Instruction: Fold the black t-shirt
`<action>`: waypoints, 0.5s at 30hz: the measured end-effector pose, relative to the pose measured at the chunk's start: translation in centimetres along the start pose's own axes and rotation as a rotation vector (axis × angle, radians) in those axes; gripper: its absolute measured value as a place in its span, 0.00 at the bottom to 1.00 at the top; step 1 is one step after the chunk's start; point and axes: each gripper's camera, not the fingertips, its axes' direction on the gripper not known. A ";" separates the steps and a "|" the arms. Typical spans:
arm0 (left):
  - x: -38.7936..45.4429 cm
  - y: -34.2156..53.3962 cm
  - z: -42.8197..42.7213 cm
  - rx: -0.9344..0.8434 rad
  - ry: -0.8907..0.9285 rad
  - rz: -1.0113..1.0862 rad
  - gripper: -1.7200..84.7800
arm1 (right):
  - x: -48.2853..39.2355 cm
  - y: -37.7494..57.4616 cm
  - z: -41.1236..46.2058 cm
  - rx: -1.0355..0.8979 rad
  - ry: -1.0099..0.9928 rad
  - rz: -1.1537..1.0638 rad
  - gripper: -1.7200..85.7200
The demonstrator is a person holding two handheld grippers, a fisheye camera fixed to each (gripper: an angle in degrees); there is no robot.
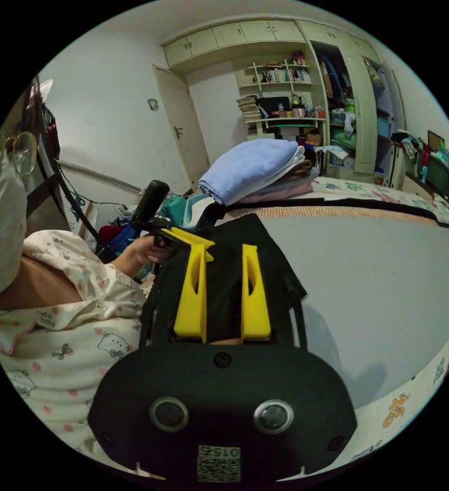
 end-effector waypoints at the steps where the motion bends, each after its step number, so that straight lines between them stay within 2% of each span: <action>1: 1.2 -0.1 -0.1 0.011 0.021 0.047 0.10 | -0.2 0.1 -0.5 0.001 -0.005 0.003 0.14; 5: 6.5 0.3 -0.2 0.051 -0.010 0.255 0.09 | -2.4 0.5 -3.3 0.001 -0.025 -0.002 0.15; 10: 13.7 2.7 1.1 0.055 -0.168 0.553 0.11 | -5.6 1.3 -5.1 -0.041 -0.080 -0.044 0.15; 13: 16.2 4.2 1.8 0.051 -0.248 0.650 0.12 | -7.7 2.0 -5.3 -0.096 -0.111 -0.081 0.14; 15: 17.2 4.9 2.0 0.053 -0.262 0.686 0.12 | -9.9 2.7 -4.7 -0.142 -0.060 -0.120 0.11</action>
